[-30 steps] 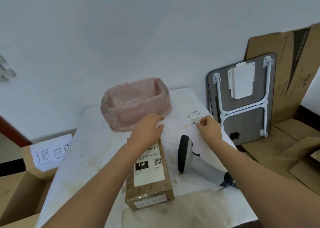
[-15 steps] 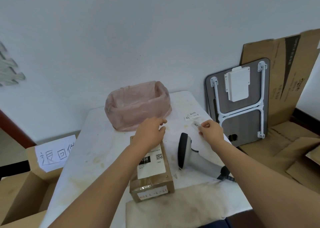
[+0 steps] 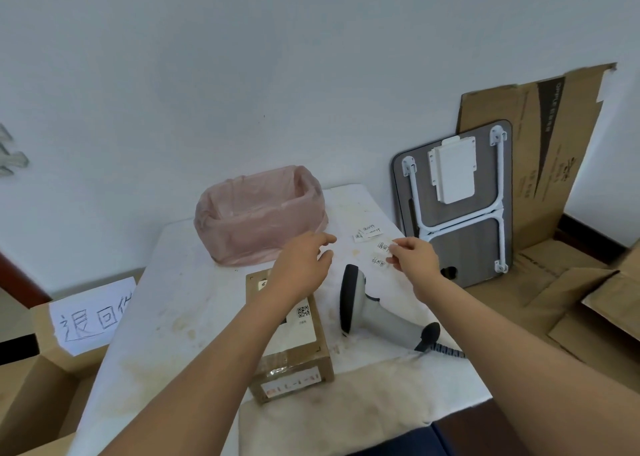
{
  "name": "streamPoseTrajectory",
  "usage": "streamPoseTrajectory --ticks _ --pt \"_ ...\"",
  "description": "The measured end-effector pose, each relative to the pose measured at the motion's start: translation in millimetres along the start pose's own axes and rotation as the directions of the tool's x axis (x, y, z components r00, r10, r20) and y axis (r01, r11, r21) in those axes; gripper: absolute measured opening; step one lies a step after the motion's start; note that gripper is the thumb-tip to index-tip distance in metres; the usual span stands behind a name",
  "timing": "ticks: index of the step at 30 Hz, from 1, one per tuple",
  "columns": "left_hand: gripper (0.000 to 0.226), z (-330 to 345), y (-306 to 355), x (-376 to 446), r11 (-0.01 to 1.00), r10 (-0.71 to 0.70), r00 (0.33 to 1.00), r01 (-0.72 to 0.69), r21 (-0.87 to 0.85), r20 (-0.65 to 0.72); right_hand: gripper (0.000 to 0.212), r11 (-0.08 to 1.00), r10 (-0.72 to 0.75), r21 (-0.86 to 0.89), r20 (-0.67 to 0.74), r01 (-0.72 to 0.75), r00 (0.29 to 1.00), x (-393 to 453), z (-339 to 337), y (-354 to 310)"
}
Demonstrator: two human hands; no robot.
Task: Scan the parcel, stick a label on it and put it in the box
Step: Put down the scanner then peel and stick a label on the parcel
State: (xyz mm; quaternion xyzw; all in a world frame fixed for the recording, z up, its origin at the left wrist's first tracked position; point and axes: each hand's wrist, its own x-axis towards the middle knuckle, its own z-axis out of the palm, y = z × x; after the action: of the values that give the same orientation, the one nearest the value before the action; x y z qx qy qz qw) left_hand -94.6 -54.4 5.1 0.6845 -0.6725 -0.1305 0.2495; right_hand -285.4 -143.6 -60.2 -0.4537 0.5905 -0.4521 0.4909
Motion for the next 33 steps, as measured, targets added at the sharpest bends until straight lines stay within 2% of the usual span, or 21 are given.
streamPoseTrajectory --ticks 9,12,16,20,25,33 --pt "0.041 -2 16 -4 0.942 -0.113 0.994 0.105 -0.320 -0.008 0.007 0.987 -0.140 0.102 0.186 0.123 0.973 -37 22 -25" --pt "0.043 -10 11 -15 0.883 -0.162 0.986 0.131 -0.451 -0.032 0.014 0.980 -0.181 0.128 0.251 0.152 0.951 -59 35 -38" --pt "0.033 -26 -6 -45 0.818 -0.199 0.978 0.131 -0.560 -0.061 0.015 0.967 -0.236 0.178 0.340 0.184 0.910 -95 54 -46" --pt "0.029 -41 -21 -77 0.697 -0.271 0.961 0.156 -0.700 -0.056 0.014 0.962 -0.239 0.221 0.404 0.160 0.883 -124 70 -47" --pt "0.028 -53 -36 -107 0.665 -0.331 0.936 0.139 -0.734 -0.123 0.020 0.968 -0.198 0.235 0.480 0.092 0.855 -154 84 -43" --pt "0.028 -63 -48 -139 0.741 -0.333 0.921 0.124 -0.660 -0.201 0.016 0.975 -0.207 0.180 0.531 0.130 0.822 -186 92 -36"
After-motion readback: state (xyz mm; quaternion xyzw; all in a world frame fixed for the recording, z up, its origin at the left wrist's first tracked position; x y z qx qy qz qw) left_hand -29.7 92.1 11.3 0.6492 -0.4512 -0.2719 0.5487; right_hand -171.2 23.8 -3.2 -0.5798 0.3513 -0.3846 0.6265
